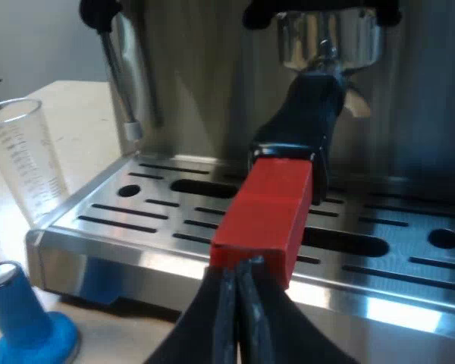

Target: Grind coffee beans and then tamp

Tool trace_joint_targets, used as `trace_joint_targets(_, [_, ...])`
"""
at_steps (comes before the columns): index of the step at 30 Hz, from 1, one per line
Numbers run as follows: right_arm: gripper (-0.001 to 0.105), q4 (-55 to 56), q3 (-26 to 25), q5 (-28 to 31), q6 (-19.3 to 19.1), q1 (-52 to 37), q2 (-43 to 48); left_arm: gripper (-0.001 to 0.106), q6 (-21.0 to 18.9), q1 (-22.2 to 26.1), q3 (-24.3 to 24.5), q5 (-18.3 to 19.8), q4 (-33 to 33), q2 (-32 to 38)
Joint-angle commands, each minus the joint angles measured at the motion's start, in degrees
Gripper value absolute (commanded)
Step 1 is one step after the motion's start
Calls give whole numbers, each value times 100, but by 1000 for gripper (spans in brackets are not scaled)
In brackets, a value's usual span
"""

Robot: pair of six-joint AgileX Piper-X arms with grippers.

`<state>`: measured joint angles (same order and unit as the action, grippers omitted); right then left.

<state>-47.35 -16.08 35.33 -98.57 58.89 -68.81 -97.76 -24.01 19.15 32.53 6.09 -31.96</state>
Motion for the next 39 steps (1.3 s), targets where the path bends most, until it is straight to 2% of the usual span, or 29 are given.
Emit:
trace_joint_targets(1, [0,-134,-223,58,-61,-317,-19,82,-15,-25,3,72,-29,-1])
trace_joint_targets(6, [0,-134,-400,-331,-61,-677,-19,82,-15,-25,3,72,-29,-1])
trace_joint_targets(17, [0,-134,-414,-294,-61,-727,-19,82,-15,-25,3,72,-29,-1])
trace_joint_targets(29, [0,-31,-414,72,-61,-695,103,82,-15,-25,3,72,-29,-1])
trace_joint_targets(31, [0,32,-414,327,-92,-586,198,82,-15,-25,3,72,-29,-1])
trace_joint_targets(33, [0,157,-414,406,-223,-481,274,82,-15,-25,3,72,-29,-1])
trace_joint_targets(39, [0,633,-414,598,-229,-98,408,82,-15,-25,3,72,-29,-1])
